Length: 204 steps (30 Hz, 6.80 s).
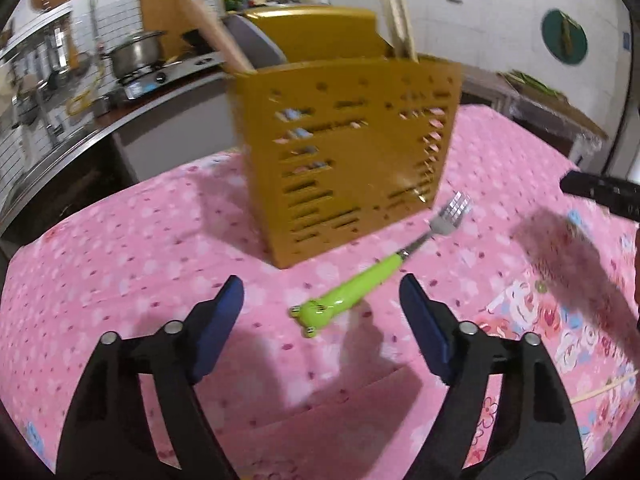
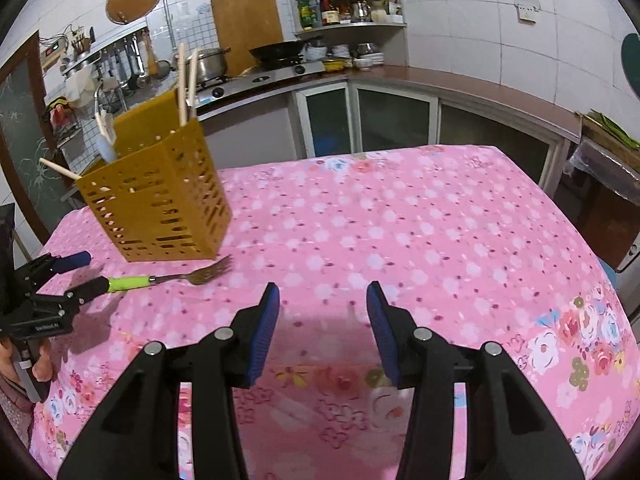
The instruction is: Organize utensils
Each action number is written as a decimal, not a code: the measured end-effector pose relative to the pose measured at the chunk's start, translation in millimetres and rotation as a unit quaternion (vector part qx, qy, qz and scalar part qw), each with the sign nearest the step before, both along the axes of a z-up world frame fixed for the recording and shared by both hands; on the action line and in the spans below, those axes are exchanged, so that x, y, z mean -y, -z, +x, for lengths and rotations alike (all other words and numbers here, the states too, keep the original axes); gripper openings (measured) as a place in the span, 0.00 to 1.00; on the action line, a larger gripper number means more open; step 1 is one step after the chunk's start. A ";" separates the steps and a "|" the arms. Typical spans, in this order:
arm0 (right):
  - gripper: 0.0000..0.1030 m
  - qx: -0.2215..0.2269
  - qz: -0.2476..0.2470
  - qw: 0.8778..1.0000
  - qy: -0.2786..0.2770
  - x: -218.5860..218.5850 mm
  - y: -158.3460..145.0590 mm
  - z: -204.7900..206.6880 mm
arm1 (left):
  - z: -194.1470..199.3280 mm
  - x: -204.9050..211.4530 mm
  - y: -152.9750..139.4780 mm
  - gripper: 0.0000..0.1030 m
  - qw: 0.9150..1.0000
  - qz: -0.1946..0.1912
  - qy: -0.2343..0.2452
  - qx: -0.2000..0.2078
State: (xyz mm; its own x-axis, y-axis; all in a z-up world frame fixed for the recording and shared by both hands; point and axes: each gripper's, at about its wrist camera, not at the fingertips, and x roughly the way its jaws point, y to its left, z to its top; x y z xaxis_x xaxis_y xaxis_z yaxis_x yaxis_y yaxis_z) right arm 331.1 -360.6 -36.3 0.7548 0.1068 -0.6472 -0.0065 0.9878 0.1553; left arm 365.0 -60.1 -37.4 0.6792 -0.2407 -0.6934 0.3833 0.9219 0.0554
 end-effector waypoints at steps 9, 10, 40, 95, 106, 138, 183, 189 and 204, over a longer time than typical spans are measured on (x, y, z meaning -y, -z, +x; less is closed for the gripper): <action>0.45 -0.015 -0.016 0.999 0.028 16.1 4.9 9.3 | 16.8 24.7 20.5 0.41 0.998 0.043 0.033 -0.037; 0.45 -0.017 -0.018 0.999 0.033 17.5 4.7 10.7 | 16.8 24.2 20.4 0.39 0.998 0.040 0.033 -0.037; 0.45 -0.037 -0.011 0.998 0.049 22.1 3.8 3.1 | -17.5 34.8 20.0 0.35 0.995 0.060 0.062 -0.044; 0.20 -0.134 -0.087 0.972 -0.173 -137.0 26.9 -69.2 | -70.0 -44.5 16.2 0.05 0.981 -0.022 -0.076 -0.175; 0.18 -0.207 -0.040 0.973 -0.096 -103.4 28.1 -15.0 | -45.0 -43.6 16.0 0.05 0.971 -0.040 -0.100 -0.213; 0.05 0.128 0.053 0.990 -0.040 -64.7 -115.4 -27.8 | -62.7 -43.4 -98.5 0.00 0.980 -0.159 -0.091 0.076; 0.05 -0.002 0.038 0.999 -0.035 -55.9 -51.5 -6.9 | -57.4 -35.9 14.9 0.18 0.975 -0.041 -0.110 -0.188; 0.05 -0.011 0.036 0.999 -0.024 -54.8 -50.3 -10.9 | -21.8 -21.2 12.0 0.15 0.966 0.000 -0.097 -0.241; 0.05 0.015 0.027 0.999 -0.028 -58.5 -61.5 -21.8 | -64.0 -35.2 -21.4 0.04 0.984 -0.056 -0.088 -0.147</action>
State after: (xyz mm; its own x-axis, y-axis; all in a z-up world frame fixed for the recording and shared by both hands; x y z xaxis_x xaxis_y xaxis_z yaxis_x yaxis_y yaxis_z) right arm 309.4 -302.0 25.2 0.7662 0.1830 -0.6160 -0.0667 0.9761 0.2070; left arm 301.1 -24.9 -16.0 0.4909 -0.2233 -0.8421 0.2022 0.9694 -0.1392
